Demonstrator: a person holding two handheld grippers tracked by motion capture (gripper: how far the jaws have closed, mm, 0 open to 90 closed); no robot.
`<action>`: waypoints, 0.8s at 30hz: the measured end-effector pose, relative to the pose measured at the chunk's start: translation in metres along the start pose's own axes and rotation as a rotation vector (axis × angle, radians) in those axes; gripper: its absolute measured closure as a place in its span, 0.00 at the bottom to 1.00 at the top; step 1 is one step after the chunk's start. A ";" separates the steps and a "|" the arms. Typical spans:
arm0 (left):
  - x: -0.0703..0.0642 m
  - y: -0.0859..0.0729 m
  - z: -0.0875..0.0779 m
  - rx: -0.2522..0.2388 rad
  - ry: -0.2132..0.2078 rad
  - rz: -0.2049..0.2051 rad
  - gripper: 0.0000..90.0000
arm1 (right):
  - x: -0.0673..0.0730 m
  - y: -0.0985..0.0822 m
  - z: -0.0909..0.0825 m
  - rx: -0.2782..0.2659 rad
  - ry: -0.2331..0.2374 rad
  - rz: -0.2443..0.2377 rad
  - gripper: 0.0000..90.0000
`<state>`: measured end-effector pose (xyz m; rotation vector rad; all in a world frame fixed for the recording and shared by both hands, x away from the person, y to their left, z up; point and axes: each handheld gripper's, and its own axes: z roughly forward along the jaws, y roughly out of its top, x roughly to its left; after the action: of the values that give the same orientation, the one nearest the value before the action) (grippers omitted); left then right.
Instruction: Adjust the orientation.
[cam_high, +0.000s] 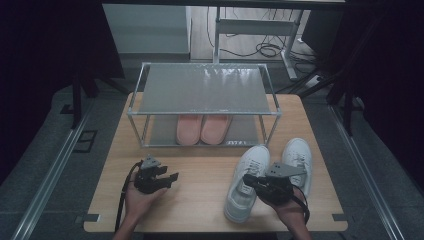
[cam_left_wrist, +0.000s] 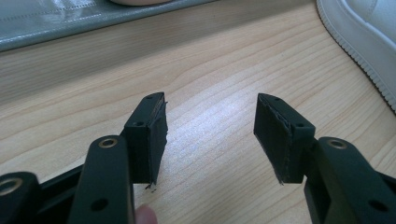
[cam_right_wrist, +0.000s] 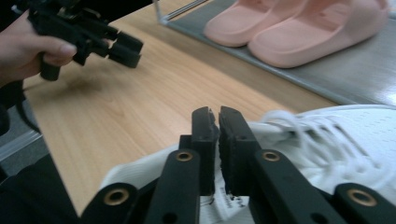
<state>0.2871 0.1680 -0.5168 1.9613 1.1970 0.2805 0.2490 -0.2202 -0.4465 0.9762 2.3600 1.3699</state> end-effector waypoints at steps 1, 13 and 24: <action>0.000 0.000 0.000 0.001 0.001 -0.001 0.50 | 0.003 0.000 0.001 0.003 0.003 -0.006 0.97; 0.000 0.000 0.000 0.002 0.002 -0.011 0.49 | 0.018 -0.017 0.000 0.072 0.001 -0.069 1.00; 0.001 -0.001 0.001 0.007 0.003 -0.015 0.48 | 0.013 -0.029 0.005 0.140 -0.032 -0.061 1.00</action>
<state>0.2872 0.1686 -0.5187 1.9580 1.2159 0.2716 0.2294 -0.2177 -0.4722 0.9467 2.4675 1.1719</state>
